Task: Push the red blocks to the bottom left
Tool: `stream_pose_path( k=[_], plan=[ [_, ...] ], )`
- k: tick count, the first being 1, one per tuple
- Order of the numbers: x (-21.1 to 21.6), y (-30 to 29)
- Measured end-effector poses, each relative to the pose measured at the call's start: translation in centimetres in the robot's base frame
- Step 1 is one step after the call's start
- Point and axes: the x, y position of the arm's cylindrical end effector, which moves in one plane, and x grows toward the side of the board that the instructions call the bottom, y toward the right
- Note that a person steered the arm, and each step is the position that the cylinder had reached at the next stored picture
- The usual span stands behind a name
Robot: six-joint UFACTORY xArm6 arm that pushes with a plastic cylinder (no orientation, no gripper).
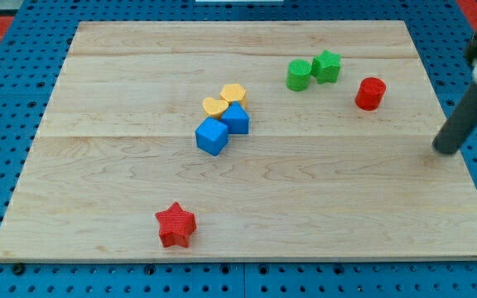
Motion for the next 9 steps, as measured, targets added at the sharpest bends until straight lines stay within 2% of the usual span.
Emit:
stream_pose_path(
  k=[1, 2, 3, 4, 5, 6, 7, 8, 9],
  plan=[
    [-7.4, -0.9],
    [-6.9, -7.6],
    [-4.0, -16.0],
    [-6.7, -17.4],
    [-4.3, -22.6],
    [3.5, -25.6],
    [8.7, -28.0],
    [10.4, -29.4],
    [13.8, -28.1]
  ],
)
